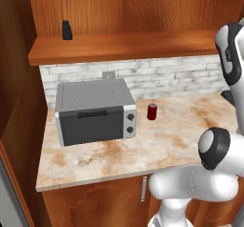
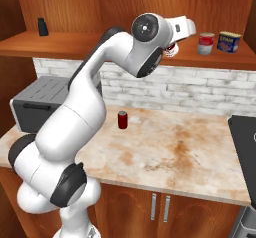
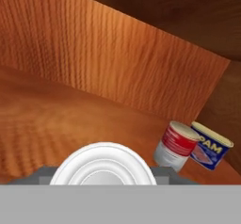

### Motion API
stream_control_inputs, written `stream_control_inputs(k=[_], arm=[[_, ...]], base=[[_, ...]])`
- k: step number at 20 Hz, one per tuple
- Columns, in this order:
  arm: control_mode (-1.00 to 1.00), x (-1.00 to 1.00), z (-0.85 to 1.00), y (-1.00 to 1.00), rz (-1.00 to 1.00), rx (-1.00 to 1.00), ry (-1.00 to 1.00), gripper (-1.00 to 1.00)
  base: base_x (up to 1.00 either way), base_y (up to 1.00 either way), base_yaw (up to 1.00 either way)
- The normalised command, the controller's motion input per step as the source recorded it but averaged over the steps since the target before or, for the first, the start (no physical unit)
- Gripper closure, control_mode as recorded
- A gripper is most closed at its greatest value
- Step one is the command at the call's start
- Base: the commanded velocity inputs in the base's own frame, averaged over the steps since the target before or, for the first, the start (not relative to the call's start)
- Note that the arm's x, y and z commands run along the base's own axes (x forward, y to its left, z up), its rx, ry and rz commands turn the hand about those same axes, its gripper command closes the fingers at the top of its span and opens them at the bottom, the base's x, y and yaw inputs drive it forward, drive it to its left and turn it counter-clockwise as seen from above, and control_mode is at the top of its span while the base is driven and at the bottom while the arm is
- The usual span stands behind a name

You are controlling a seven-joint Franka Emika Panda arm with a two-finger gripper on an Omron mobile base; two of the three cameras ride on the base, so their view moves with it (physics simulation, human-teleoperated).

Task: Pick the cans from the counter and place them in their designated side in the cabinet.

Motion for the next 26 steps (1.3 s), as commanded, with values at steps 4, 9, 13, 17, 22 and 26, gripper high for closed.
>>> stream_control_inputs(k=[4, 9, 13, 17, 22, 26], arm=[[-1.00, 0.19, -0.06, -0.18, 0.00, 0.00, 0.00, 1.00], [-1.00, 0.16, -0.09, -0.23, 0.00, 0.00, 0.00, 1.00], [-1.00, 0.27, -0.06, -0.14, 0.00, 0.00, 0.00, 1.00], [-1.00, 0.34, 0.00, -0.11, 0.00, 0.00, 0.00, 1.00], [-1.00, 0.25, 0.00, -0.15, 0.00, 0.00, 0.00, 1.00], [-1.00, 0.18, 0.00, -0.06, 0.00, 0.00, 0.00, 1.00]], base=[[0.00, 0.00, 0.00], [0.00, 0.00, 0.00], [0.00, 0.00, 0.00], [0.00, 0.00, 0.00], [0.00, 0.00, 0.00], [0.00, 0.00, 0.00]])
